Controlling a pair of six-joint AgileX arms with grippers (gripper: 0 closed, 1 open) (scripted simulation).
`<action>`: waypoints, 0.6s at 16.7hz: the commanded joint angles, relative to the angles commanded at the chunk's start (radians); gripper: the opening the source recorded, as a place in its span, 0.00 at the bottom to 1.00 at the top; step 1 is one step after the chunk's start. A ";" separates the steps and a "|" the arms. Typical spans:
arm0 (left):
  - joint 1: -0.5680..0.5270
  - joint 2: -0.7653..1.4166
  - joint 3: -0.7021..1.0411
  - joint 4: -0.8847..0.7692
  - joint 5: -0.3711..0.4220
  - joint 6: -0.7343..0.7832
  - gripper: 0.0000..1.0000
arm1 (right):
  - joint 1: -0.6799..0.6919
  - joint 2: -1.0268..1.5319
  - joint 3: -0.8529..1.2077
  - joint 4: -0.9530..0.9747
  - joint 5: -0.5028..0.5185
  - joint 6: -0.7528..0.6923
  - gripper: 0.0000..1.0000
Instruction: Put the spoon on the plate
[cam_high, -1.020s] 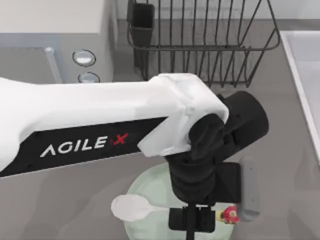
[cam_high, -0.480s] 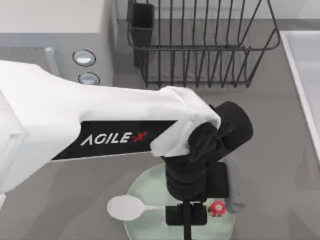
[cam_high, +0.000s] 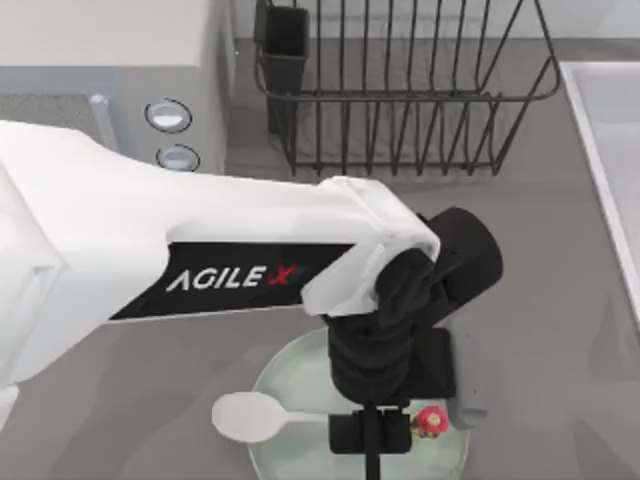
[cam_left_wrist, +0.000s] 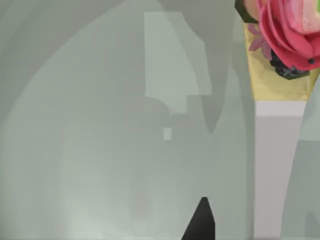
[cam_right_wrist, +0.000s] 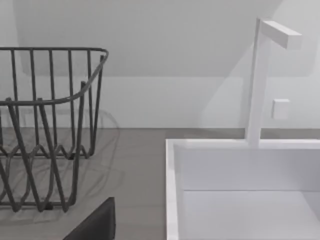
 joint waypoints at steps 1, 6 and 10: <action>0.000 0.000 0.000 0.000 0.000 0.000 0.30 | 0.000 0.000 0.000 0.000 0.000 0.000 1.00; 0.000 0.000 0.000 0.000 0.000 0.000 0.68 | 0.000 0.000 0.000 0.000 0.000 0.000 1.00; 0.000 0.000 0.000 0.000 0.000 0.000 0.98 | 0.000 0.000 0.000 0.000 0.000 0.000 1.00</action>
